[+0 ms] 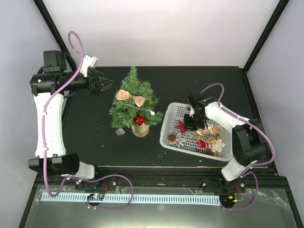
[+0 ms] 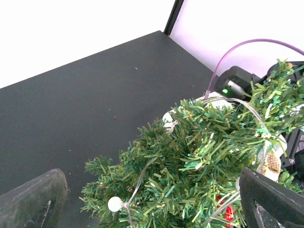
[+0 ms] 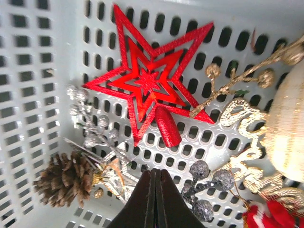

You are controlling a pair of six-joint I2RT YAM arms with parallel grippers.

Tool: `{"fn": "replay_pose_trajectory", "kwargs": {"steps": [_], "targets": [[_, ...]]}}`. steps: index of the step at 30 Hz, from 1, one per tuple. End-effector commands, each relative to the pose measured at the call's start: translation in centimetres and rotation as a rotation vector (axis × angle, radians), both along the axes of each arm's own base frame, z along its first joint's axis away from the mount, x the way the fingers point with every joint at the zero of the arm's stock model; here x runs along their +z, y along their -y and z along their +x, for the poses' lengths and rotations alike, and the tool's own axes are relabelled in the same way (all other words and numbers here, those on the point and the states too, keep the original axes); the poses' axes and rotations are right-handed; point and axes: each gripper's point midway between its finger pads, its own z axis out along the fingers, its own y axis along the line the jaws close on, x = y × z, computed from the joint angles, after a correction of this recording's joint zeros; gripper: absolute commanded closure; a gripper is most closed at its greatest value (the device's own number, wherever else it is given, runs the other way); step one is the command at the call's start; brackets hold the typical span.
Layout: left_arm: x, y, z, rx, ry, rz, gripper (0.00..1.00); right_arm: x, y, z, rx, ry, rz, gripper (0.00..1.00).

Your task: Decorate the small christmas tree

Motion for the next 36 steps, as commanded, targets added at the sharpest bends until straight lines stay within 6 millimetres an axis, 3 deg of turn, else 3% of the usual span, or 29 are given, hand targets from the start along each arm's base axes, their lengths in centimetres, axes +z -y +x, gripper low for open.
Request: {"fn": "replay_pose_trajectory", "kwargs": {"steps": [1,4,10,13,16,21,24,26,28,31,36], "targets": [[2.7,0.8,-1.5,-0.040,0.085,-0.021,0.01,4.0,0.9,1.4,0.053,0.114,-0.046,0.99],[3.1,1.3,-2.1,-0.076,0.100,-0.023,0.01,5.9,1.5,1.6,0.071,0.160,-0.072,0.99],[2.0,3.0,-2.8,-0.128,0.105,0.045,0.01,5.4,2.5,1.6,0.057,0.165,-0.122,0.99],[2.3,3.5,-3.1,-0.150,0.124,0.051,0.01,6.9,2.1,2.3,0.032,0.206,-0.098,0.99],[2.0,3.6,-3.1,-0.150,0.127,0.077,0.01,11.8,1.5,3.6,0.014,0.345,-0.041,0.99],[1.7,2.8,-1.7,-0.070,0.125,0.108,0.01,24.5,0.0,5.0,-0.010,0.669,0.124,0.99],[1.9,2.3,-0.9,-0.026,0.114,0.095,0.01,30.0,-2.0,4.7,0.020,0.773,0.216,0.99],[2.3,2.2,-0.7,-0.021,0.115,0.071,0.01,33.0,-4.5,4.2,0.092,0.810,0.270,0.99],[2.8,1.7,-0.4,-0.004,0.113,0.043,0.01,33.9,-6.8,3.6,0.160,0.802,0.284,0.99],[3.4,0.5,0.4,0.037,0.100,-0.001,0.01,32.5,-9.3,2.9,0.220,0.708,0.301,0.99],[3.5,-1.6,1.3,0.097,0.069,-0.062,0.01,30.8,-11.0,2.5,0.249,0.652,0.322,0.99]]}}
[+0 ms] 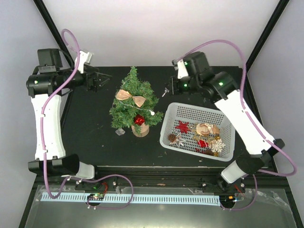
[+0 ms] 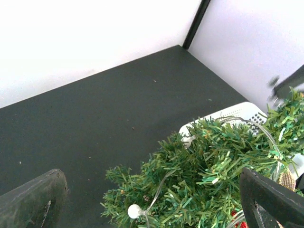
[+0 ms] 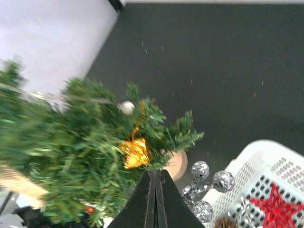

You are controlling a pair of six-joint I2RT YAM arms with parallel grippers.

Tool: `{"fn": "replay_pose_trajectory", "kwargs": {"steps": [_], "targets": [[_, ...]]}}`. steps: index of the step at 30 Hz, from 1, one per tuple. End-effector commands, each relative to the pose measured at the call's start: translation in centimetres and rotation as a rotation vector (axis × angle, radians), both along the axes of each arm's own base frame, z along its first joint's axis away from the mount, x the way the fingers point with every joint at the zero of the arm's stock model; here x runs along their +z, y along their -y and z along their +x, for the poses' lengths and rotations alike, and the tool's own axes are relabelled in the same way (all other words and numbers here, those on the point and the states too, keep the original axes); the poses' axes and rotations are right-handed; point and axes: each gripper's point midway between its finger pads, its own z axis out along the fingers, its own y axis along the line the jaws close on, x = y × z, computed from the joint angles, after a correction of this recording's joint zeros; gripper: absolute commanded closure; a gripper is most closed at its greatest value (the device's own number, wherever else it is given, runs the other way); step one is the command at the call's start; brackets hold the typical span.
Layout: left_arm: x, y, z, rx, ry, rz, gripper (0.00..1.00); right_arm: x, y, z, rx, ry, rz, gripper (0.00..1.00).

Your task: Decorate the small christmas tree

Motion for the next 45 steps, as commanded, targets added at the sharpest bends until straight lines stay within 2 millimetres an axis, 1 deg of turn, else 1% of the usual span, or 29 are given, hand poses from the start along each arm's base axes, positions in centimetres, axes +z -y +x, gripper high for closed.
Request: {"fn": "replay_pose_trajectory", "kwargs": {"steps": [1,3,5,8,11,14,16,18,20,24,28,31,33,36,37,38,39,40,41,42,43,45], "targets": [[1.9,-1.4,0.6,0.032,0.017,-0.096,0.01,-3.2,-0.7,-1.1,0.036,-0.115,-0.038,0.99],[1.7,-2.0,0.8,0.042,-0.001,-0.128,0.01,-3.8,-1.2,-1.1,0.051,-0.133,-0.033,0.99],[1.3,-2.2,0.8,0.041,-0.015,-0.141,0.01,-4.3,-1.9,-1.1,0.073,-0.153,-0.015,0.99],[0.9,-2.0,0.4,0.025,-0.018,-0.145,0.01,-4.8,-2.8,-1.0,0.084,-0.185,0.023,0.99],[0.7,-1.9,0.3,0.022,-0.022,-0.148,0.01,-4.8,-3.5,-1.0,0.098,-0.197,0.053,0.99],[0.6,-1.9,0.2,0.022,-0.024,-0.148,0.01,-3.7,-3.7,-1.6,0.116,-0.161,0.039,0.99],[0.6,-1.9,0.2,0.020,-0.023,-0.148,0.01,-3.0,-3.6,-2.4,0.128,-0.117,-0.017,0.99],[0.6,-1.8,0.1,0.010,-0.017,-0.145,0.02,-2.1,-3.8,-3.6,0.147,-0.058,-0.093,0.99],[0.8,-1.5,-0.5,-0.021,0.002,-0.133,0.03,-1.0,-3.8,-4.8,0.161,-0.006,-0.131,0.99],[1.8,-0.4,-2.8,-0.116,0.064,-0.121,0.09,1.2,-3.5,-7.3,0.168,0.109,-0.183,0.99],[3.5,0.9,-5.5,-0.201,0.129,-0.138,0.19,3.7,-3.2,-10.1,0.215,0.196,-0.144,0.99],[5.0,1.9,-7.8,-0.276,0.187,-0.161,0.29,6.2,-3.8,-12.1,0.288,0.260,-0.055,0.99],[5.7,2.7,-9.1,-0.326,0.206,-0.190,0.37,7.5,-4.6,-13.1,0.348,0.278,0.006,0.99],[6.2,4.2,-10.8,-0.403,0.200,-0.220,0.46,8.5,-6.1,-13.9,0.428,0.283,0.029,0.99],[6.2,4.7,-11.3,-0.428,0.196,-0.222,0.47,9.5,-6.6,-14.5,0.469,0.294,0.051,0.99],[6.2,5.5,-12.0,-0.463,0.188,-0.227,0.47,9.5,-7.4,-15.1,0.520,0.288,0.050,0.99],[6.1,5.8,-12.4,-0.479,0.179,-0.232,0.43,9.7,-8.0,-15.7,0.560,0.291,0.052,0.99],[6.1,6.5,-12.9,-0.509,0.169,-0.244,0.39,9.5,-8.7,-16.2,0.601,0.284,0.047,0.99],[5.9,6.9,-13.0,-0.528,0.147,-0.260,0.34,9.2,-9.5,-16.7,0.645,0.275,0.052,0.99],[6.2,7.3,-13.9,-0.550,0.151,-0.270,0.32,9.2,-9.9,-17.4,0.686,0.274,0.069,0.99],[6.3,7.6,-14.4,-0.570,0.145,-0.285,0.30,9.3,-10.3,-17.9,0.714,0.278,0.080,0.99],[6.4,8.0,-14.7,-0.603,0.118,-0.329,0.27,9.4,-10.6,-18.7,0.756,0.275,0.095,0.99]]}}
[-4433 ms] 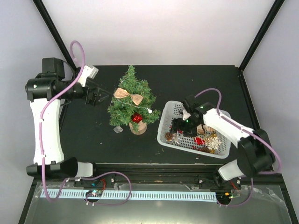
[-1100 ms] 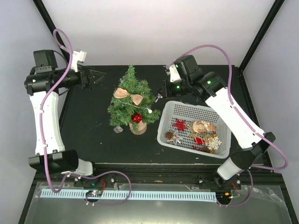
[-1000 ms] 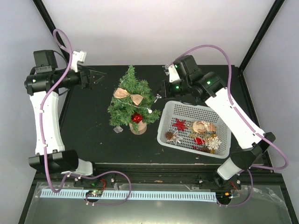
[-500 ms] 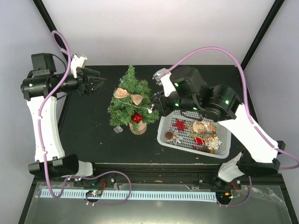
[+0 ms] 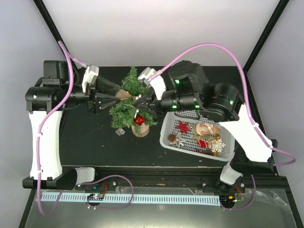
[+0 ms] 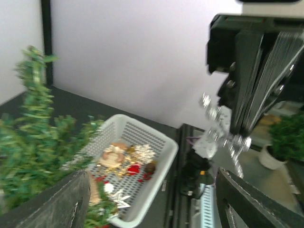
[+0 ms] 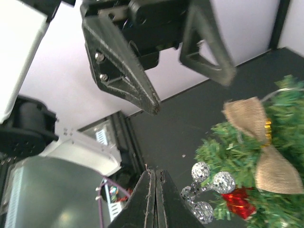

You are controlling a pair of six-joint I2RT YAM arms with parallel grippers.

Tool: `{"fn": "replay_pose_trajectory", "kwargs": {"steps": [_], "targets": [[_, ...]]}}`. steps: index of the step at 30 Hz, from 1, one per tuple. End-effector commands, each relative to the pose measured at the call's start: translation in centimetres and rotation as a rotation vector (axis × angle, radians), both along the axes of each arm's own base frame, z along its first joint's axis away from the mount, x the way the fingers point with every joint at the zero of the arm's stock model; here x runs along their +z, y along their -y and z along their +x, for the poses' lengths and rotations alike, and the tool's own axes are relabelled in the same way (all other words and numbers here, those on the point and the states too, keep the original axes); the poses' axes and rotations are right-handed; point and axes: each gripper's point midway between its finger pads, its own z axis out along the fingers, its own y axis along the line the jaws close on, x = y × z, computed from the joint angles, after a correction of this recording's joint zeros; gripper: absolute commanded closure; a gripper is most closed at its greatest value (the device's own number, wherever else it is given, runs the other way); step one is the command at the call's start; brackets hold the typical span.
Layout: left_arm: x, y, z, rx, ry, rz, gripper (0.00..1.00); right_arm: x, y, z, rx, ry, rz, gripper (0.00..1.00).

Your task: Decorate the small christmas tree

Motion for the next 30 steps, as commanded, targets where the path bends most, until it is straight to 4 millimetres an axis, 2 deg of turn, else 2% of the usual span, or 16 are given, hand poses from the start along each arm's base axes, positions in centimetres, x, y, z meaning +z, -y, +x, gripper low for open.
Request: {"fn": "replay_pose_trajectory", "kwargs": {"steps": [1,3,8,13,16,20,25,30], "targets": [[1.2,1.0,-2.0,-0.112,-0.051,-0.094,0.26,-0.4,-1.2,-3.0,0.183,-0.011,-0.003,0.99],[1.3,1.1,-2.0,-0.144,-0.105,-0.131,0.26,-0.5,-1.2,-2.8,0.170,-0.011,-0.005,0.99],[0.5,1.6,-1.8,-0.179,-0.162,-0.150,0.26,-0.8,-0.9,-0.6,0.038,-0.001,-0.024,0.99],[-0.5,2.1,-2.5,-0.202,-0.182,-0.140,0.25,-0.8,-0.7,1.3,-0.076,0.005,-0.023,0.99],[-0.8,2.5,-3.1,-0.210,-0.170,-0.124,0.28,-0.8,-0.5,2.2,-0.136,0.005,-0.027,0.99],[-1.4,2.9,-3.6,-0.213,-0.156,-0.095,0.34,-0.8,-0.3,2.9,-0.178,0.005,-0.025,0.99],[-2.6,3.6,-4.3,-0.209,-0.116,-0.026,0.35,-1.1,-0.2,3.2,-0.202,-0.002,-0.033,0.99],[-3.2,4.0,-4.0,-0.197,-0.110,0.015,0.36,-0.9,-0.4,3.3,-0.199,-0.002,-0.025,0.99]]}}
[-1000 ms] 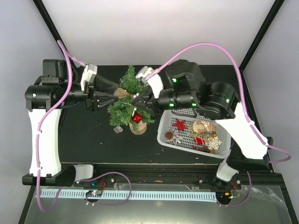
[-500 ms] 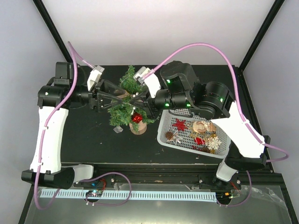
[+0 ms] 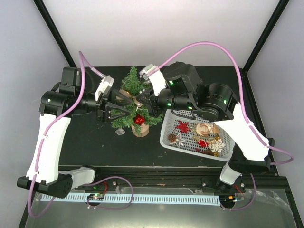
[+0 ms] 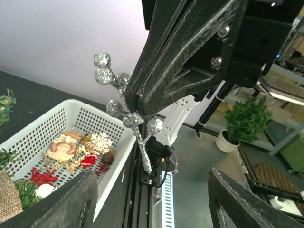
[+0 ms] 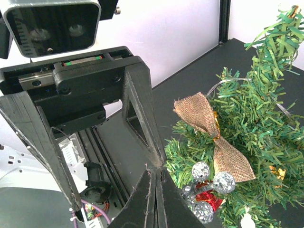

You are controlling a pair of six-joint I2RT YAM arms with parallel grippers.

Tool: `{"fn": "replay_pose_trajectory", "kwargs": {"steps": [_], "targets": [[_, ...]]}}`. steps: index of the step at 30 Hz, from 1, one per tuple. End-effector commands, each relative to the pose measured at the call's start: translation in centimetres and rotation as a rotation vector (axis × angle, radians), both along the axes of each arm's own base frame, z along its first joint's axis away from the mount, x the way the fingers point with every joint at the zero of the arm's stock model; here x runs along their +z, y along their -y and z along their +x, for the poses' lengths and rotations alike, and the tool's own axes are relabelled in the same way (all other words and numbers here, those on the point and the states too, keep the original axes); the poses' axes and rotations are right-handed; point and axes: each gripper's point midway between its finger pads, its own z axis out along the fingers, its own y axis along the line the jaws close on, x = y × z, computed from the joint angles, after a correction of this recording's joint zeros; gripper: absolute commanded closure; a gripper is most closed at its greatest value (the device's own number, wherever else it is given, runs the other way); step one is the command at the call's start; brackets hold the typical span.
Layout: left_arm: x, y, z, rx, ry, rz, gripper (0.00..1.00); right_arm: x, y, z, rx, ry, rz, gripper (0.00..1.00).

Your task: Decorate the small christmas tree

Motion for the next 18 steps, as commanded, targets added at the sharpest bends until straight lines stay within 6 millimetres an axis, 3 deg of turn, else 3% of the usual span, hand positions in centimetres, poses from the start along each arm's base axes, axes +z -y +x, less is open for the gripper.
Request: {"fn": "replay_pose_trajectory", "kwargs": {"steps": [1,18], "targets": [[-0.7,0.2,0.0,0.014,0.035,0.048,0.36,1.1,-0.1,0.2,-0.019,0.015,0.036,0.99],[-0.4,2.1,1.0,-0.039,0.052,0.078,0.41,0.6,-0.7,0.0,0.006,-0.004,0.033,0.99]]}}
